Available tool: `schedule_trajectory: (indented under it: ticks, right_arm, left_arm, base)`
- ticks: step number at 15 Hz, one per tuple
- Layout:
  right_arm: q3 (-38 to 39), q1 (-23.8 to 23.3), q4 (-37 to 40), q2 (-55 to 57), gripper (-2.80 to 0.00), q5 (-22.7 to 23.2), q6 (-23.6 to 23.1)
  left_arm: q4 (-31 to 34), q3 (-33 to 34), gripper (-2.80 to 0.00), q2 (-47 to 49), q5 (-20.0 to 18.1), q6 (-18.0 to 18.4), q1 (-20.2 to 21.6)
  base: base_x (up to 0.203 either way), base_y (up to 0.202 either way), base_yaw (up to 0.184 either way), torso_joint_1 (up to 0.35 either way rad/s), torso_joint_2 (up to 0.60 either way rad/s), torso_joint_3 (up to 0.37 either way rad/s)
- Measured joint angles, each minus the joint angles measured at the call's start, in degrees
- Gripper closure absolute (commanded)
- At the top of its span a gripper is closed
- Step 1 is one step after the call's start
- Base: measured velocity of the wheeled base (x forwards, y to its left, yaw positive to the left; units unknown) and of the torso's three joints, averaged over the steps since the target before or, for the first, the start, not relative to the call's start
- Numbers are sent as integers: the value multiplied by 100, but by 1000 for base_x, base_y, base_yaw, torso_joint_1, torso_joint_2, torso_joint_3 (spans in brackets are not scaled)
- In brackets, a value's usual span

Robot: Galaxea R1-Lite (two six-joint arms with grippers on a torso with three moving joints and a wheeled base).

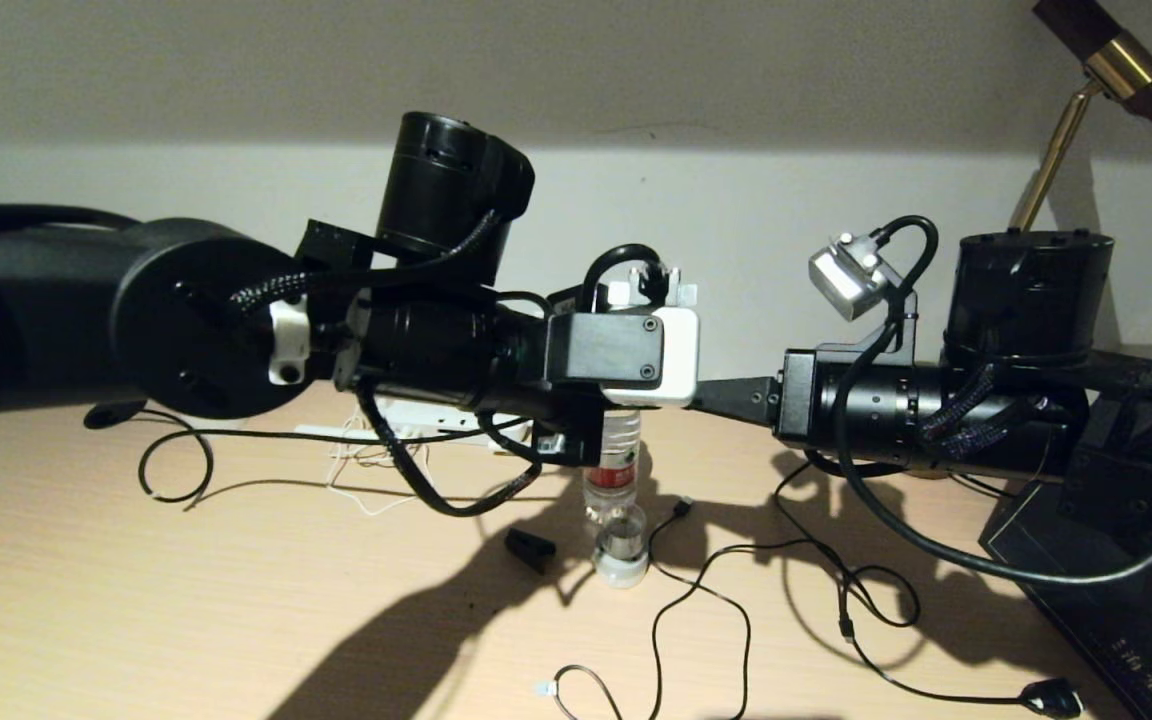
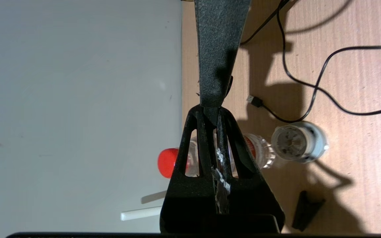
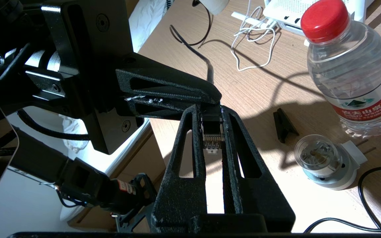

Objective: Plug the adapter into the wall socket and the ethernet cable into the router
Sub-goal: Hand it to the other hand

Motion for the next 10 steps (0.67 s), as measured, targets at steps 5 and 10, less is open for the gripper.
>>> schedule_trajectory:
  ticks: [5,10]
  right_arm:
    - [59,7,-28,-6,0,26,30]
    - [115,0,-11,-76,0,-15,113]
  left_arm:
    - [-8,45,-280,-20,0,-113,-5]
    - [-874,430,-280,-113,-44,-96,22]
  base:
    - [0,0,0,0,0,0]
    - [0,0,0,0,0,0]
